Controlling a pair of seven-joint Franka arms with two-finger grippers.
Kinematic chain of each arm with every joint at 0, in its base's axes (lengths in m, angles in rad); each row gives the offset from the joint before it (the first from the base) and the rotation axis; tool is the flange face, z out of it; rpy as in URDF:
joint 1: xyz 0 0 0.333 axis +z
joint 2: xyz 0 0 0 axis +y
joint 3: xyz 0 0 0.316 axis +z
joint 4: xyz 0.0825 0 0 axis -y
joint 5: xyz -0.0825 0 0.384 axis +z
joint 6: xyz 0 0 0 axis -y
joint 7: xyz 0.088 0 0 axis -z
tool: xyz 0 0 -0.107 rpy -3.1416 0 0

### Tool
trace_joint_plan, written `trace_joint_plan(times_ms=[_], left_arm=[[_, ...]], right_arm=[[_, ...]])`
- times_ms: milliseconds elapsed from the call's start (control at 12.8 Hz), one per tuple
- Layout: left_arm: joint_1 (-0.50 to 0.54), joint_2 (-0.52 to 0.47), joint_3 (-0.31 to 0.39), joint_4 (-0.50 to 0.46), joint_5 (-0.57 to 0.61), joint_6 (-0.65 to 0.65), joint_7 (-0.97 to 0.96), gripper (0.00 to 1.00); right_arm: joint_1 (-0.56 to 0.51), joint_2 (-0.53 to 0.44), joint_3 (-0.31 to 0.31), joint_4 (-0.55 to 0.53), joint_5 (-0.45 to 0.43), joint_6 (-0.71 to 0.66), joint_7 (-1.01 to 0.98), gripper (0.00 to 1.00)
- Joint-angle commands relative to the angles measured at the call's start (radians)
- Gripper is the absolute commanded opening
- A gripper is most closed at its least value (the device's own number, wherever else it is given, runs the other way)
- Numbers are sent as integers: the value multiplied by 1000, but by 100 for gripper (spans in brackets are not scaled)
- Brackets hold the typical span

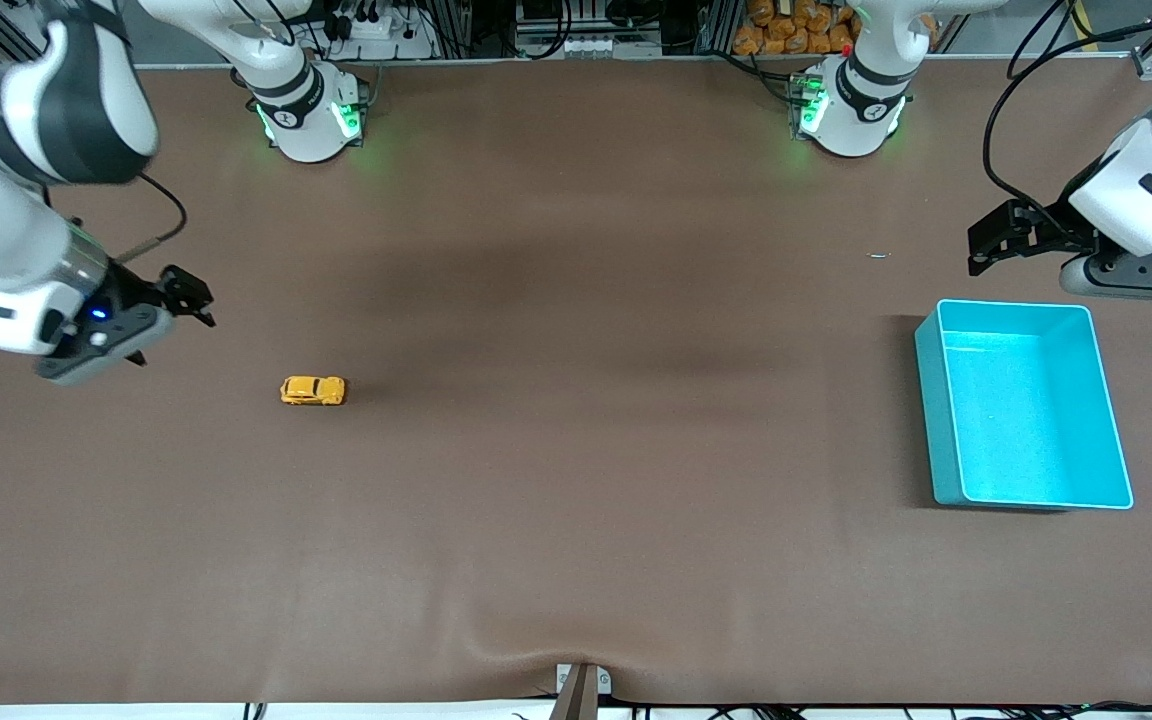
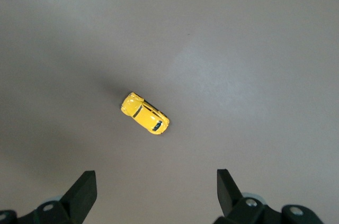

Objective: Wind and store yellow beetle car
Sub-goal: 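Move the right gripper down over the yellow toy car, then close the right gripper on the yellow car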

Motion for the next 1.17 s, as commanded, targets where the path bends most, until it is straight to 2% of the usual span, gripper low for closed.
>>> trace_joint_plan(times_ms=[0,468,624,936,1092], left_arm=[[5,-21,-6,-11,13,0,16,100],[5,-21,-6,-11,16,1,16,100],[6,-21,-5,-11,16,1,16,100],[6,-19,-5,-11,16,1,16,100],[5,-19,-6,-11,16,1,16,100]], right_arm=[[2,37,2,-96,-12,137,-296,100],[56,139,2,-199,-33,295,-678,100],[57,168,3,-251,-79,393,-710,99],[72,245,2,-254,-141,467,-710,87],[82,263,3,-254,-142,490,-710,86]])
